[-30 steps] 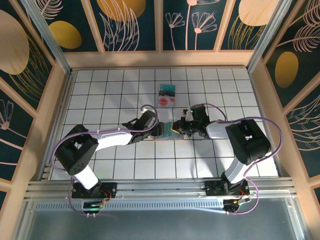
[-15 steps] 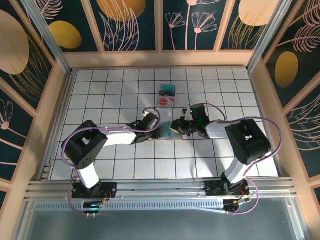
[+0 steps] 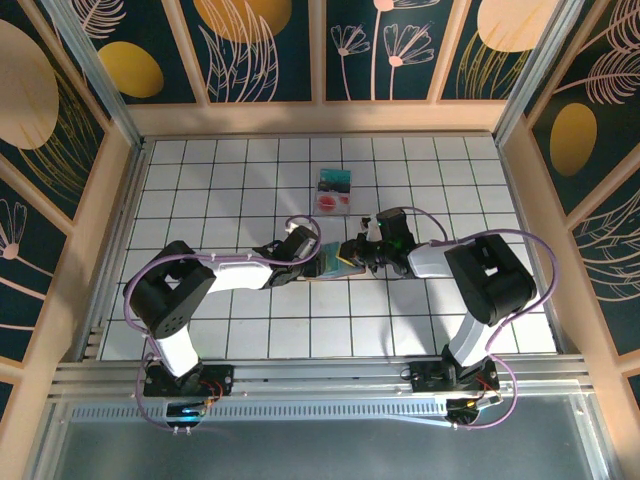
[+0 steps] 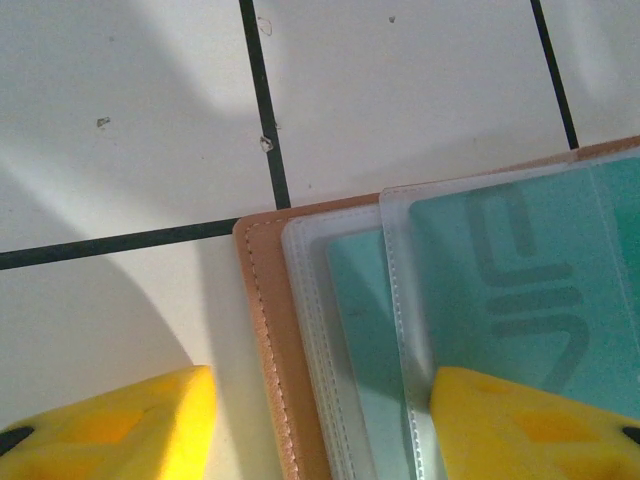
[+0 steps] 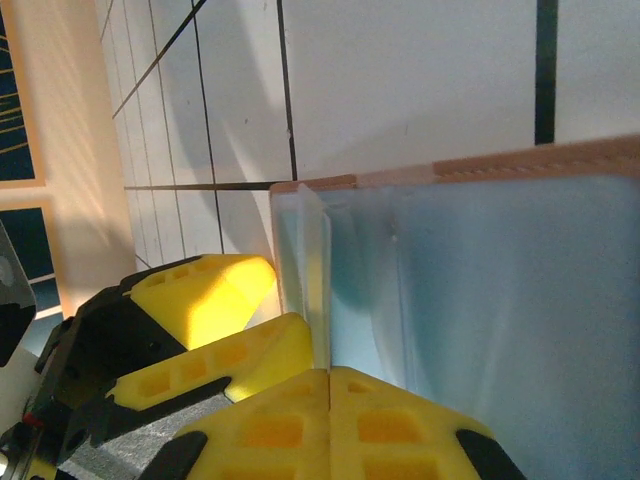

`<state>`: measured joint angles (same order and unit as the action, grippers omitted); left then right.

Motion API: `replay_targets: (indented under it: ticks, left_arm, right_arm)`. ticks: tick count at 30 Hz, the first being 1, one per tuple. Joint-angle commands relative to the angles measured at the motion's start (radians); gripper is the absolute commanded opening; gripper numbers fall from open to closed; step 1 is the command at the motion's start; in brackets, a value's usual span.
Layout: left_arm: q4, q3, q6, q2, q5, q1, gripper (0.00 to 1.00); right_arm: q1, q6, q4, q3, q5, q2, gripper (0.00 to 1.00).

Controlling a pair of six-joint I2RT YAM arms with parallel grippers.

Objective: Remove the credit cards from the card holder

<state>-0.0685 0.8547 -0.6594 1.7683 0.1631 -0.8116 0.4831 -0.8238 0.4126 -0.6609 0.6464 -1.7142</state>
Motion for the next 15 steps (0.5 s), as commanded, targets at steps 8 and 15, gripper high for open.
replay_targets:
  ticks: [8,15]
  left_arm:
    - [0.054,-0.037,-0.016,0.02,0.017,-0.004,0.59]
    - [0.069,-0.034,-0.007,0.001,0.036,-0.004,0.59]
  right_arm:
    - [-0.032,0.076,-0.135,-0.005,-0.069,0.102,0.0]
    - [-0.042,0.155,-0.285,-0.026,-0.156,0.176,0.0]
